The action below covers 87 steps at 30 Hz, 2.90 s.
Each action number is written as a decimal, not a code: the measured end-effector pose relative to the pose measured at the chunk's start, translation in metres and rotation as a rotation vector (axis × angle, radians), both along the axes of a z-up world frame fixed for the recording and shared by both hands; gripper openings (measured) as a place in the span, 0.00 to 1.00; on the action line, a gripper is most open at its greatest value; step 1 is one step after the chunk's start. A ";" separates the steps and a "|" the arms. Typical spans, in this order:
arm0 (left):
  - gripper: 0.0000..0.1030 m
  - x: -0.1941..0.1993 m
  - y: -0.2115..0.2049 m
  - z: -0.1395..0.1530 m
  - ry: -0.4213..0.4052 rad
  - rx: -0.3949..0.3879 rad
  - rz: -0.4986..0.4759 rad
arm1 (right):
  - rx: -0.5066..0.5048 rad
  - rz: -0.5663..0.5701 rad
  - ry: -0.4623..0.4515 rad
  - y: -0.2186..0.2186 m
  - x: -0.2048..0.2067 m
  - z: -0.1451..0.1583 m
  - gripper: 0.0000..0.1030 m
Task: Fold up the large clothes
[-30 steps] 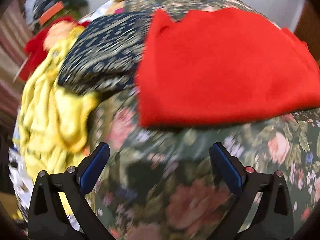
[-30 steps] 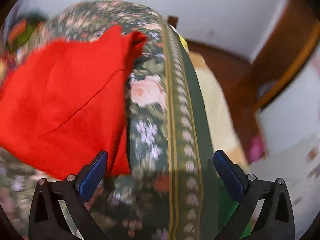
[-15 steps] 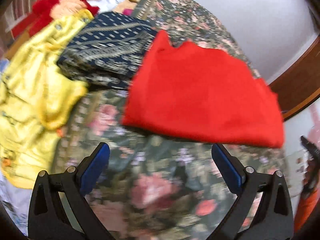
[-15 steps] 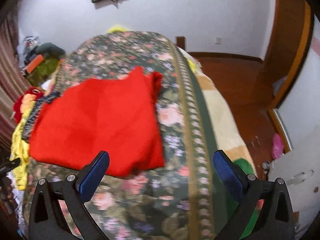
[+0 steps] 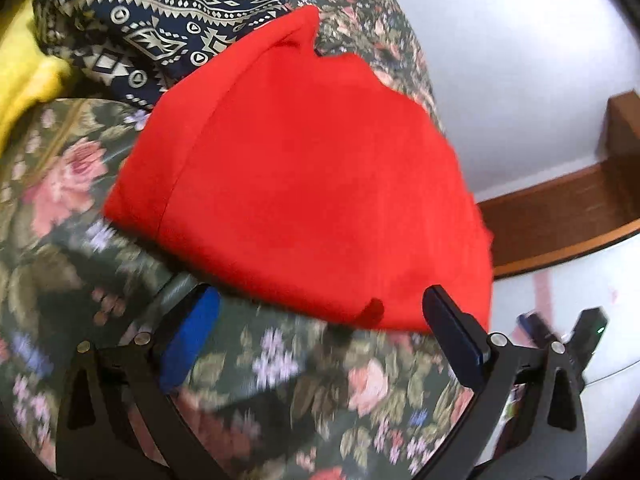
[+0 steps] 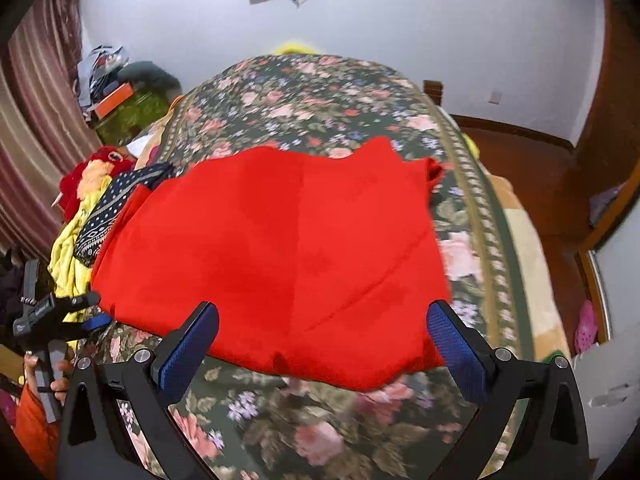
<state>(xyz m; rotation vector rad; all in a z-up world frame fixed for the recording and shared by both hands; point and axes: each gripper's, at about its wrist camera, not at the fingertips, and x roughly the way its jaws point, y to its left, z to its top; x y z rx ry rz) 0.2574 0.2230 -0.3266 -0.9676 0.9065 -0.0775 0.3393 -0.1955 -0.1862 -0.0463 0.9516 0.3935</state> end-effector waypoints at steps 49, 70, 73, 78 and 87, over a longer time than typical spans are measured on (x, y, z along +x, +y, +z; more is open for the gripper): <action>0.06 0.039 -0.070 0.194 -0.458 0.546 0.016 | 0.113 0.194 0.151 0.096 0.014 -0.023 1.00; 0.30 0.101 -0.302 0.086 -0.159 0.549 -0.707 | 0.183 -0.234 0.087 -0.126 -0.038 -0.002 1.00; 0.54 0.082 -0.291 0.096 -0.175 0.563 -0.750 | 0.199 -0.227 0.084 -0.119 -0.035 0.001 1.00; 0.55 0.052 -0.268 0.124 -0.235 0.652 -0.724 | 0.240 -0.162 0.071 -0.092 -0.024 0.010 1.00; 0.70 0.058 -0.186 0.122 -0.157 0.750 -0.494 | 0.200 -0.009 0.118 -0.018 0.012 -0.009 1.00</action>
